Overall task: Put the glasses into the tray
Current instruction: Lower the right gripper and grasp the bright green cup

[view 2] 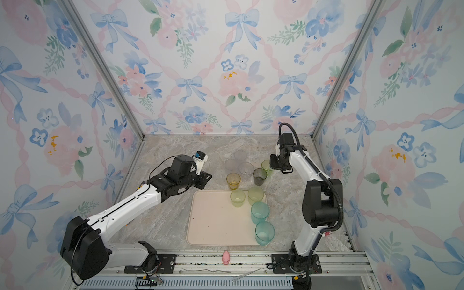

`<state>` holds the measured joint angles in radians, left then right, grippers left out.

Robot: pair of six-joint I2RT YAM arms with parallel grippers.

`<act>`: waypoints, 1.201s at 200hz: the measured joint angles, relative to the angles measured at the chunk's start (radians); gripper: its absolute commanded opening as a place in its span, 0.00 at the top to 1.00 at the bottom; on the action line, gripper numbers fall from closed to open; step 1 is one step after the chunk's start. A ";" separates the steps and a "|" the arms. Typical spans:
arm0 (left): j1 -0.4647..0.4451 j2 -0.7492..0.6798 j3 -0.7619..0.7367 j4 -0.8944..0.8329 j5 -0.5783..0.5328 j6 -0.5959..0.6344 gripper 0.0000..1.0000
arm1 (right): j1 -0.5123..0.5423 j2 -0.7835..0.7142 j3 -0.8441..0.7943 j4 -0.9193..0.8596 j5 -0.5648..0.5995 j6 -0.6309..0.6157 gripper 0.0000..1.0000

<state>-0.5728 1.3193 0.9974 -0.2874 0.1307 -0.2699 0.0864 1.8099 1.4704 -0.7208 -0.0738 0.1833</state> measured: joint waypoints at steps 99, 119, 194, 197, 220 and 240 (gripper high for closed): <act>0.032 0.000 -0.001 0.000 0.000 0.008 0.76 | -0.008 0.117 0.095 -0.002 0.029 0.000 0.77; 0.035 0.000 -0.001 0.000 0.000 0.008 0.76 | -0.008 0.138 0.100 -0.003 0.029 0.000 0.78; 0.044 0.000 -0.002 0.000 0.001 0.008 0.76 | -0.008 0.164 0.101 -0.005 0.029 -0.011 0.91; 0.044 0.000 -0.003 0.000 0.001 0.008 0.76 | -0.008 0.164 0.103 -0.006 0.030 -0.011 0.92; 0.049 0.000 -0.011 0.000 0.003 0.008 0.76 | -0.009 0.169 0.110 -0.011 0.031 -0.014 1.00; 0.052 0.000 -0.018 -0.002 0.005 0.008 0.76 | -0.009 0.169 0.111 -0.011 0.034 -0.015 1.00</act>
<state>-0.5205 1.3190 0.9794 -0.2890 0.1352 -0.2619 0.0776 1.9793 1.5814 -0.7322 -0.0399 0.1684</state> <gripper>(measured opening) 0.239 0.056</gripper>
